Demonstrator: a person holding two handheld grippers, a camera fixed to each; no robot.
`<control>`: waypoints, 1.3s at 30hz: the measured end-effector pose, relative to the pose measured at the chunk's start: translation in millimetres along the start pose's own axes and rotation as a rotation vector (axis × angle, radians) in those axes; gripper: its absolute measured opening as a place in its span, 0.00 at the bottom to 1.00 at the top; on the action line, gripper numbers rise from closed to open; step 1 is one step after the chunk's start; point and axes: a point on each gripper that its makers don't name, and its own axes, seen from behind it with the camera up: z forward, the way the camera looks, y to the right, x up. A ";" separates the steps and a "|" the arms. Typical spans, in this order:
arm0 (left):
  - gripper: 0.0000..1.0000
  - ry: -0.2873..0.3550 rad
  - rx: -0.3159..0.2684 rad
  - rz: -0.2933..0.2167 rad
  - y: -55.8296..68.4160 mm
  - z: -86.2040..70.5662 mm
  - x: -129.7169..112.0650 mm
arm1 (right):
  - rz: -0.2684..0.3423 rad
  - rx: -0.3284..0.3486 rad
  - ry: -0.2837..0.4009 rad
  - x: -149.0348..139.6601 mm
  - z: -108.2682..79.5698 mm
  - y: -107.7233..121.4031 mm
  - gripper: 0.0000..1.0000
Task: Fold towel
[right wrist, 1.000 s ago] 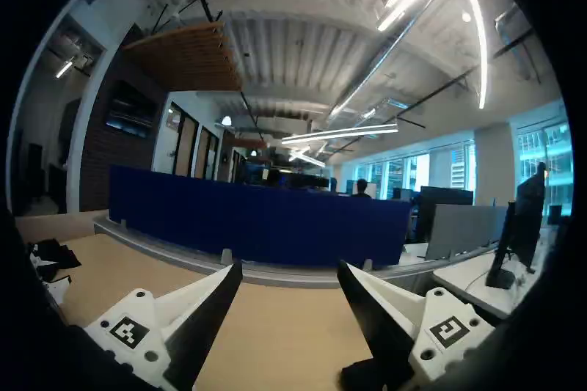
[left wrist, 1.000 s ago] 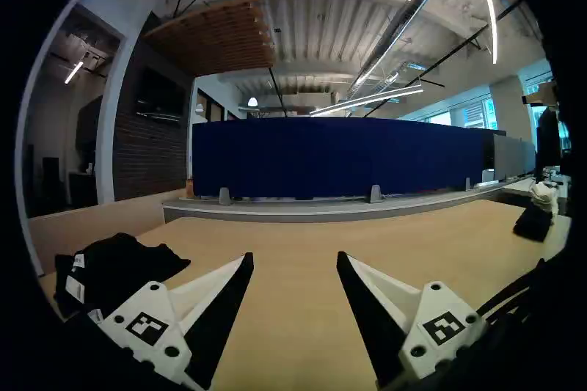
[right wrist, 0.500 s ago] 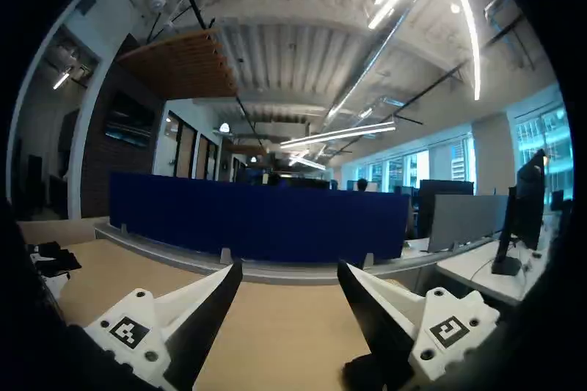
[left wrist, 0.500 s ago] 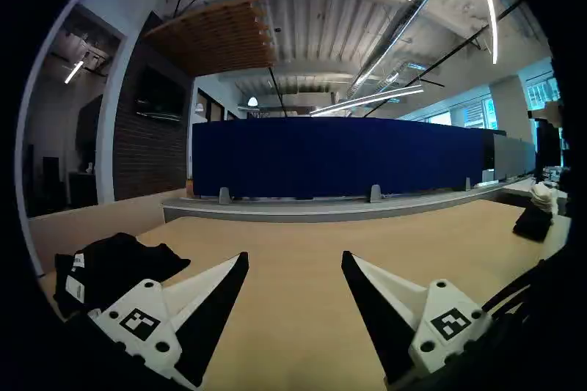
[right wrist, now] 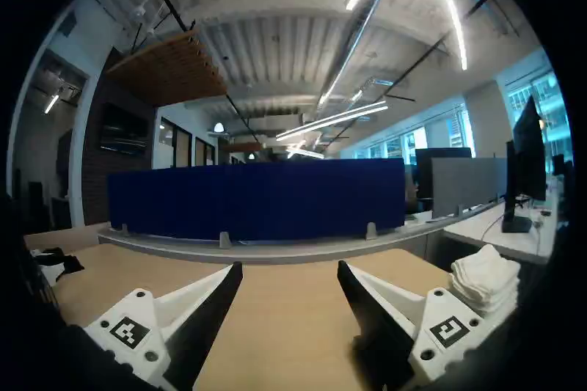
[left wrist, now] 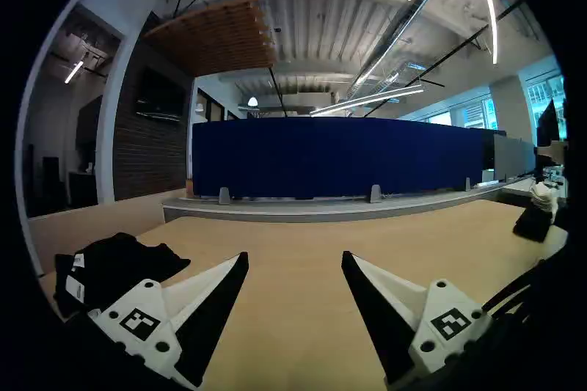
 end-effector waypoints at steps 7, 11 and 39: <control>0.94 0.000 0.000 0.000 0.2 0.1 -0.6 | 0.008 0.016 -0.013 -30.2 0.2 0.2 1.00; 0.94 0.000 0.000 0.000 0.5 0.5 -0.7 | 0.003 0.016 -0.009 -43.7 2.9 3.0 1.00; 0.94 0.000 0.000 -0.001 1.1 -0.5 -0.3 | 0.022 0.014 -0.029 -85.2 3.2 1.0 1.00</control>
